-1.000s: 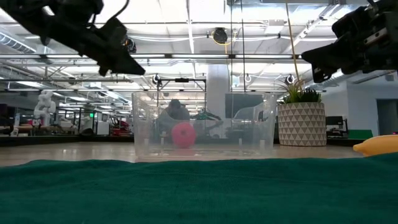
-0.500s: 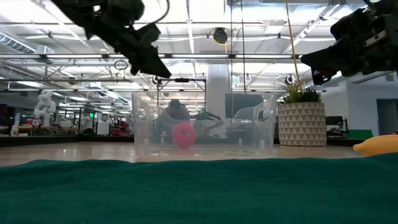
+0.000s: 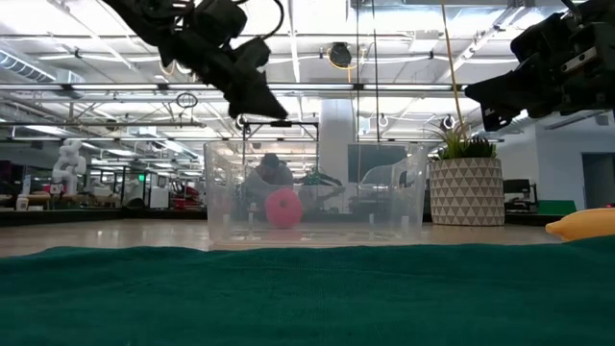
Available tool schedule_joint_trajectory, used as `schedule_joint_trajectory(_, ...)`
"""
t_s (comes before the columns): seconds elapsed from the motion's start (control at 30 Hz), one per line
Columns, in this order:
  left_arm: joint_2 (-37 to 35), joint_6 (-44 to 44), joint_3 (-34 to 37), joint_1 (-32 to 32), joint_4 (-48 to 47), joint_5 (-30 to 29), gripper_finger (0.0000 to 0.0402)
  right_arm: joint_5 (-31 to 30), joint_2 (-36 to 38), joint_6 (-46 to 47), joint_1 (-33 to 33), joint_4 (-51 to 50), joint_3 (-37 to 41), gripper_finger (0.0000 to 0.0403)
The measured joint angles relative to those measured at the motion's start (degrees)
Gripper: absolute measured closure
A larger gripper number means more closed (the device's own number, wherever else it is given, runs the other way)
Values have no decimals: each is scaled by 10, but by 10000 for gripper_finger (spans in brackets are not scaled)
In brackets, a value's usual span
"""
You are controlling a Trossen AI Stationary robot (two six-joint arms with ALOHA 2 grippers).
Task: Pick and placing Produce into tupperware
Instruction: Put the red apple into the transparent bin
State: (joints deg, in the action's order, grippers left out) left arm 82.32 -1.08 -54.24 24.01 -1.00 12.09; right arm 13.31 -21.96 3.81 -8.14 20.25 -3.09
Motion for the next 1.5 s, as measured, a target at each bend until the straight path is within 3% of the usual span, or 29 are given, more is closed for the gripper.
schedule_joint_trajectory(0.2,-2,-2,-19,2,23,29,369,0,0,0,0,0,0,403)
schedule_joint_trajectory(0.6,11,-35,-149,14,-137,24,369,0,0,0,0,0,0,403)
schedule_joint_trajectory(1.03,51,-33,-170,20,-136,39,369,0,0,0,0,1,0,403)
schedule_joint_trajectory(1.27,145,-48,-300,7,-304,-13,369,0,-3,0,0,9,0,403)
schedule_joint_trajectory(1.5,225,-75,-437,0,-437,-17,369,0,-7,0,0,8,0,403)
